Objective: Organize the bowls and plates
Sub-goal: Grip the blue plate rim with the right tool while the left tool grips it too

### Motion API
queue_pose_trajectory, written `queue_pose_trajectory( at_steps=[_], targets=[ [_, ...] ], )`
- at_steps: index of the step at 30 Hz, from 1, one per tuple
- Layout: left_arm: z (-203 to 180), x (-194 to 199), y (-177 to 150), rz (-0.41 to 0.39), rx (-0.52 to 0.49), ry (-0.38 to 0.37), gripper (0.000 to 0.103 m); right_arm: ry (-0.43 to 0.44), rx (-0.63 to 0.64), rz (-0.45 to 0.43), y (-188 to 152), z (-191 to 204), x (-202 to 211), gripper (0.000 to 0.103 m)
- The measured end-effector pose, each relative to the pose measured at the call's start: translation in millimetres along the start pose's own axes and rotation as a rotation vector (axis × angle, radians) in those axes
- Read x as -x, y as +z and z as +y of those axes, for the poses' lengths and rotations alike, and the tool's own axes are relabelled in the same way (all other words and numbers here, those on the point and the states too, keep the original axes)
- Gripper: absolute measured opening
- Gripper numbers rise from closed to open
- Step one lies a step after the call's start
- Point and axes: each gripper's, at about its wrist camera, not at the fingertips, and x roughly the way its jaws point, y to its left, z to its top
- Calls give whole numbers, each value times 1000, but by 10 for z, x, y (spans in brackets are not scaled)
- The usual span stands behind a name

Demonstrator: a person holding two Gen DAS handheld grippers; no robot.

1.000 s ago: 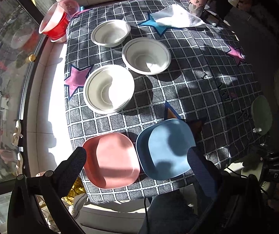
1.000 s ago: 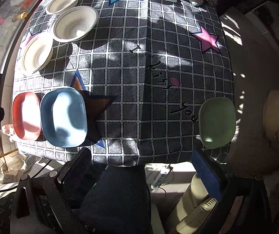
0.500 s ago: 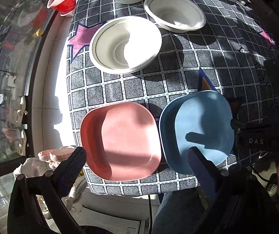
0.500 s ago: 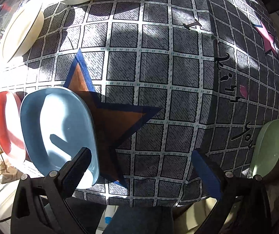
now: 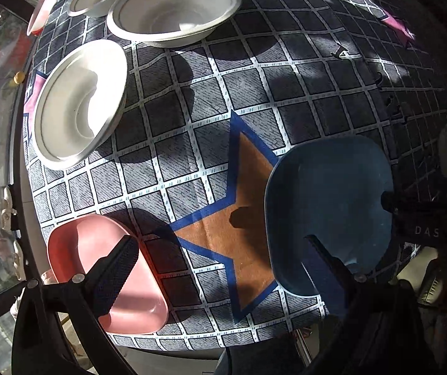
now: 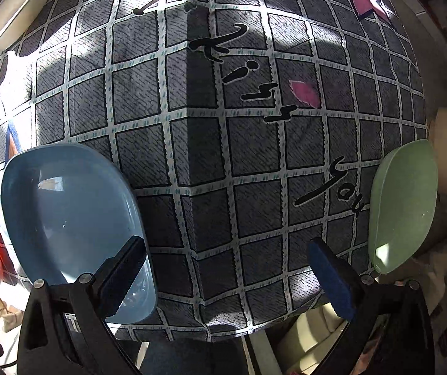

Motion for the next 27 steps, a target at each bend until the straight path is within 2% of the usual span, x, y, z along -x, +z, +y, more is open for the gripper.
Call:
queue_pose_trajectory(
  at_steps=[5,9,12,14,18,20,21,23,25,27],
  targets=[
    [-124,-169,95,4,17,2,103,99,22,12,-205,-136,-157,103],
    [-113,-347,134,48,50,8,103,129,17,29,-343,-186,-363,103],
    [-182,-435,120,54,20,21,103,142,24,38,-341,-286,-450,103],
    [-238,-558,100,53,-6,40,103,157,22,52,-212,-187,-510,103],
    [-208,-635,12,24,36,-25,103,200,1,64,-59,-183,-499,103],
    [-191,-660,-27,12,55,-28,103,205,-5,65,-45,-232,-487,103],
    [-191,-655,-43,15,60,-30,103,218,-1,70,172,-141,-473,103],
    [-187,-688,-42,32,70,-29,103,199,-17,63,281,-178,-459,103],
    [-110,-771,127,44,73,-19,102,177,-13,52,317,-204,-398,101],
    [-79,-805,238,42,60,-9,98,143,10,41,323,-200,-233,94]
  ],
)
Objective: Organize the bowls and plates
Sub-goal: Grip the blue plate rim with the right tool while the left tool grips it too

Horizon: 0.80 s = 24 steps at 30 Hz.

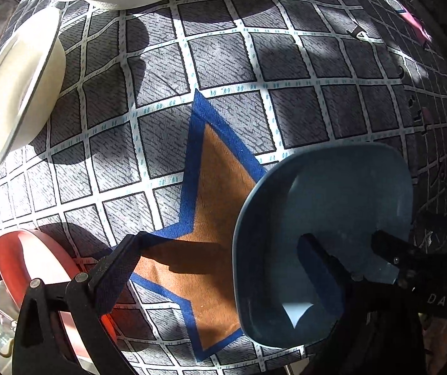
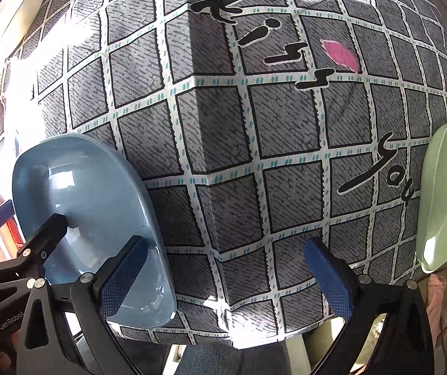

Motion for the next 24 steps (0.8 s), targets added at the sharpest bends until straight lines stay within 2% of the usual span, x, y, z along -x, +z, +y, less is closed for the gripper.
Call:
queue_pose_trajectory(
  at_steps=[1,2,3,4,7,8,9,11,12,15,21,24],
  targets=[
    [-40,27,12,-2,-10,1,93,-2,24,-5,-11,47,38,85],
    [-138,102,39,-1,-24,0,89,3,52,-16,-27,102,80,80],
    [-171,123,40,-3,-34,0,87,7,79,-27,-42,156,114,68],
    [-204,147,45,-5,-41,0,82,11,97,-31,-49,199,134,61],
    [-379,257,22,-11,-70,-3,72,-10,104,-44,-43,239,165,56],
    [-435,285,17,-13,-90,-1,65,-9,94,-43,-31,230,180,54],
    [-513,316,7,-16,-112,2,61,-5,81,-38,-22,216,206,46],
    [-675,323,-62,-22,-165,9,42,57,69,-29,13,192,257,33],
    [-721,336,-83,-27,-181,17,42,90,64,-23,33,191,268,21],
    [-812,376,-123,-45,-158,9,42,78,59,-24,84,186,296,21],
    [-701,328,-84,-51,-139,1,42,65,64,-39,55,170,258,25],
    [-592,339,-70,-35,-130,-13,32,42,53,-27,-80,204,189,25]
  ],
)
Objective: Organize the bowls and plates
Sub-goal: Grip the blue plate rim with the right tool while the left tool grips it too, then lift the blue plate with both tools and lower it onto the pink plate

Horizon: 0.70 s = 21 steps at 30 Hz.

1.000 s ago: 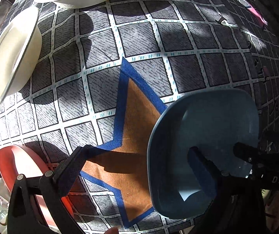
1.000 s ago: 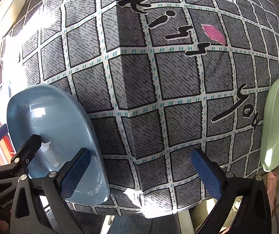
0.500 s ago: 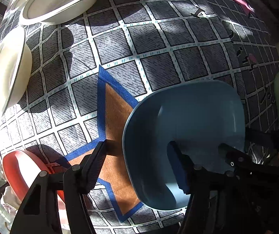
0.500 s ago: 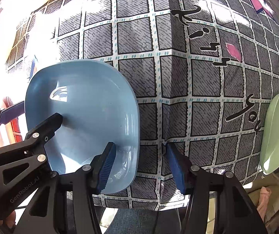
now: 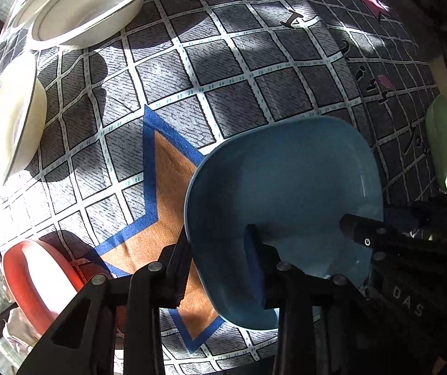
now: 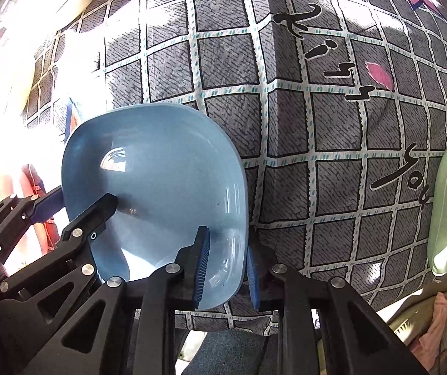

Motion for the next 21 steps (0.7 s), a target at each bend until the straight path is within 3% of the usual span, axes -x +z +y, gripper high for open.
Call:
queue_pose_trajectory(
  at_steps=[4,10,15,21],
  targets=[
    [219,-23,-128,30,21,-50,27,24,-11,14,2,83,76,25],
    [283,51,-287,29,-2,-9,27,40,23,36,-7,266,157,25],
    [588,125,-373,16,55,-17,27,84,39,49,-82,491,180,25],
    [792,259,-514,-3,49,20,27,85,90,49,-106,787,241,25]
  ],
)
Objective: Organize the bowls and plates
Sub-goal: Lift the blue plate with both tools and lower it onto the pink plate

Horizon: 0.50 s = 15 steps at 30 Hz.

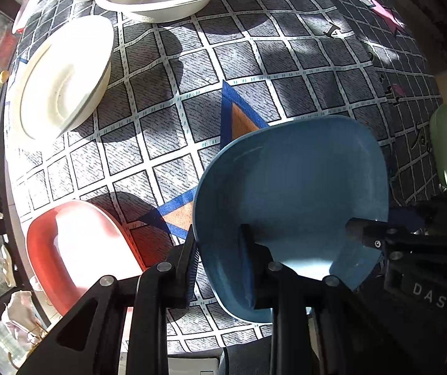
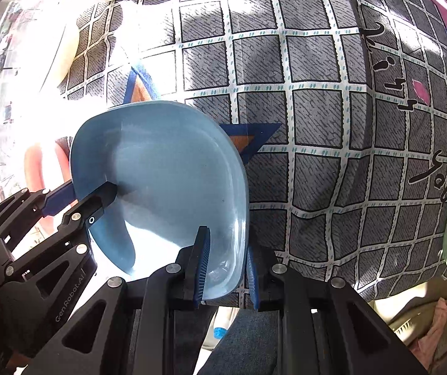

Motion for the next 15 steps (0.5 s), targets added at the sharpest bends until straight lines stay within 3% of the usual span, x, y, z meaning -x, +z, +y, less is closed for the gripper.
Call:
queue_pose_trajectory(
  at_steps=[15],
  targets=[
    [650,577,-391,-73,151,54,27,-14,186,9,258,1096,194,25]
  ],
)
